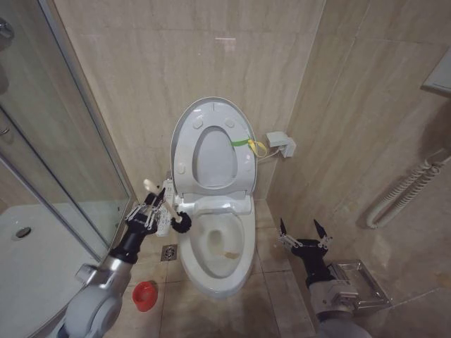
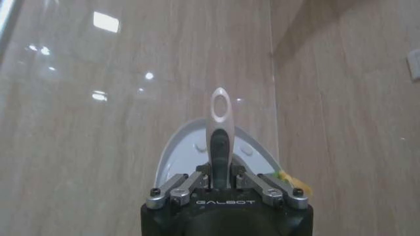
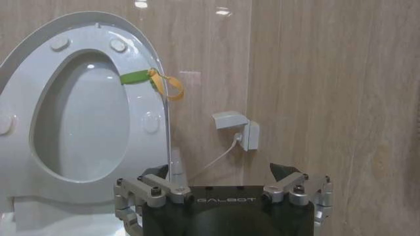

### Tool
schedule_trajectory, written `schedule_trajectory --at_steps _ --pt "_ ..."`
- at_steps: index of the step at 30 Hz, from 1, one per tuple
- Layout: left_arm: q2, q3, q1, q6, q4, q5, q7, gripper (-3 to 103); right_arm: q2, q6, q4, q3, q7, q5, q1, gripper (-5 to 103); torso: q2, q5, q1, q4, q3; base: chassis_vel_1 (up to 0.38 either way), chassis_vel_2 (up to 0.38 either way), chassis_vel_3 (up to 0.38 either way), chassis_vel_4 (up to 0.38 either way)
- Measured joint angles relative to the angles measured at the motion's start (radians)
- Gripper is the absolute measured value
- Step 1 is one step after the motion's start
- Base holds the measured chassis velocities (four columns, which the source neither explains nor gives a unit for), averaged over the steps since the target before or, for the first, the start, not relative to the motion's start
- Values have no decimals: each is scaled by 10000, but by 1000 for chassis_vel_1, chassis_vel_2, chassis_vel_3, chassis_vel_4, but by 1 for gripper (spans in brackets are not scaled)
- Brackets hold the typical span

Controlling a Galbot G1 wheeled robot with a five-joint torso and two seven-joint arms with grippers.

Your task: Open the toilet lid, clean the toilet bowl with a toilet brush, close the toilet lid, and flush.

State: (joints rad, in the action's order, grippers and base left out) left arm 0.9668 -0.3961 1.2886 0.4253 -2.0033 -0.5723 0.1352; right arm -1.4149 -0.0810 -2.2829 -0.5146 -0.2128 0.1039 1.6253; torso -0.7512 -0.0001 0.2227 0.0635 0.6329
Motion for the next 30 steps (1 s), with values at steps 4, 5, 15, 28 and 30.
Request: schedule_trajectory --at_steps 4,5,15,28,30 --pt "-54 875 -1362 334 1313 -305 242 19 0 0 -1 0 0 0 0 100 0 -1 0 1 0 0 0 0 0" --pt "-16 1264 -1956 420 1840 -395 310 19 0 0 0 -1 -1 0 0 100 1 -1 1 1 0 0 0 0 0" --pt "1027 3584 -4093 405 3726 -348 211 19 0 0 -1 0 0 0 0 100 1 1 1 3 -1 0 0 0 0" --pt "1549 4545 -4420 609 5316 223 272 19 0 0 -1 0 0 0 0 100 0 3 0 -1 -2 0 0 0 0" --pt "1650 4688 -4614 759 5851 238 370 19 0 0 0 0 0 0 0 100 1 2 0 0 -2 0 0 0 0"
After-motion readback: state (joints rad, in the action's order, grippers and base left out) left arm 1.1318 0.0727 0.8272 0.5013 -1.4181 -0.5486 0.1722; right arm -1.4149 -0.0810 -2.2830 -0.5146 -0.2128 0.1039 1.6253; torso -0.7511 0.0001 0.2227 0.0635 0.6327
